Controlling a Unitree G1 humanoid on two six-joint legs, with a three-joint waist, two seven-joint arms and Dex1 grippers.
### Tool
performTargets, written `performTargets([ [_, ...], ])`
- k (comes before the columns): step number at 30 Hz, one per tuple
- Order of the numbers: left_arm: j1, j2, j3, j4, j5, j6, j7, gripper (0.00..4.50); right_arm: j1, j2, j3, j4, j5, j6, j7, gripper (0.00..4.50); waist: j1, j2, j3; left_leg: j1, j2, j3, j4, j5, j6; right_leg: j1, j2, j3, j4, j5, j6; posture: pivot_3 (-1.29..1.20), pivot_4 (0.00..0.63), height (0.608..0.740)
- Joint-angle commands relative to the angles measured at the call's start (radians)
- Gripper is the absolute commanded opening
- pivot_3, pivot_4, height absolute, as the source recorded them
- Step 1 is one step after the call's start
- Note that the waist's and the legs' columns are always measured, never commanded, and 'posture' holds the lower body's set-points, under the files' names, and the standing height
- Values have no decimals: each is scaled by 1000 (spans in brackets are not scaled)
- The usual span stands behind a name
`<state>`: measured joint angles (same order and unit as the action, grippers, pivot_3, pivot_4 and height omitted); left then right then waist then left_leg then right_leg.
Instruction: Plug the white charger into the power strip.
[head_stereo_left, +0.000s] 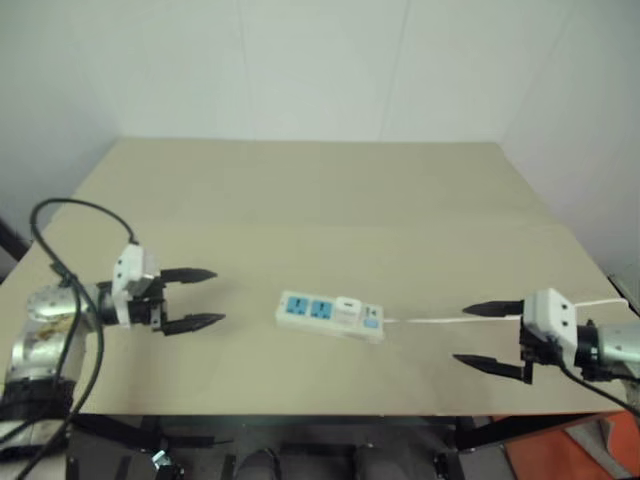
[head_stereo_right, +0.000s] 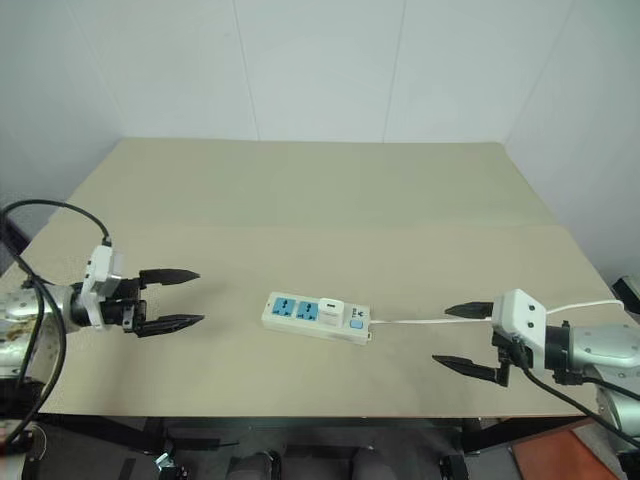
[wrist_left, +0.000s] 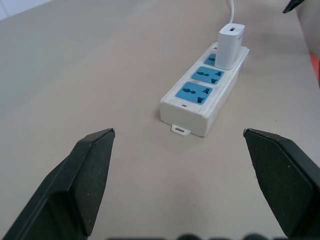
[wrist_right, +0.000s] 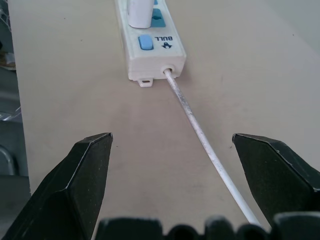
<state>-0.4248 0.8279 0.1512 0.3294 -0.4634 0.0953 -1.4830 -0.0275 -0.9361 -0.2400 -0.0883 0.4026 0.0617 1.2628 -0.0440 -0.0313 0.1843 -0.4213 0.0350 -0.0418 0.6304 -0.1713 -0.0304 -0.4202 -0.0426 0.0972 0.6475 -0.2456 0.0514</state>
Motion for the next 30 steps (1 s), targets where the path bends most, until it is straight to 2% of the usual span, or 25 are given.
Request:
performTargets([
  [1,-97,25,-25,80,18,17,-58,4500,-20,-27,-12,-60,40,62,2,4479,0,0,0,0,0,0,0,0,0,0,0,0,0,0,0,0,150,740],
  [5,-238,20,-81,252,76,-14,-119,4500,-29,-25,-6,-88,36,95,-16,4479,0,0,0,-1,0,0,2,0,0,0,0,0,1,1,1,0,150,740],
  [10,-341,15,-140,422,108,-76,-131,4500,-73,-9,29,-95,16,130,-47,4479,-3,0,0,-1,0,0,3,0,0,0,0,0,0,1,2,0,150,740],
  [15,-388,-5,-175,485,107,-85,-131,4500,-98,13,60,-86,-2,130,-75,4479,0,0,0,-2,0,-1,3,0,0,0,1,0,1,1,1,0,150,740],
  [21,-462,27,-251,595,128,-150,-131,4500,-186,36,130,-72,-23,145,-101,4479,1,0,0,-3,0,-1,6,0,0,0,1,0,1,2,2,0,150,740],
  [26,-520,21,-253,664,121,-164,-131,4500,-248,37,192,-33,-55,136,-78,4479,0,0,0,-4,0,-1,6,0,0,0,1,0,1,1,2,0,150,740],
  [30,-506,27,-266,679,124,-190,-131,4500,-300,44,217,23,-76,120,-74,4479,0,0,0,-4,0,-1,6,0,0,-1,1,0,2,1,2,0,150,740],
])
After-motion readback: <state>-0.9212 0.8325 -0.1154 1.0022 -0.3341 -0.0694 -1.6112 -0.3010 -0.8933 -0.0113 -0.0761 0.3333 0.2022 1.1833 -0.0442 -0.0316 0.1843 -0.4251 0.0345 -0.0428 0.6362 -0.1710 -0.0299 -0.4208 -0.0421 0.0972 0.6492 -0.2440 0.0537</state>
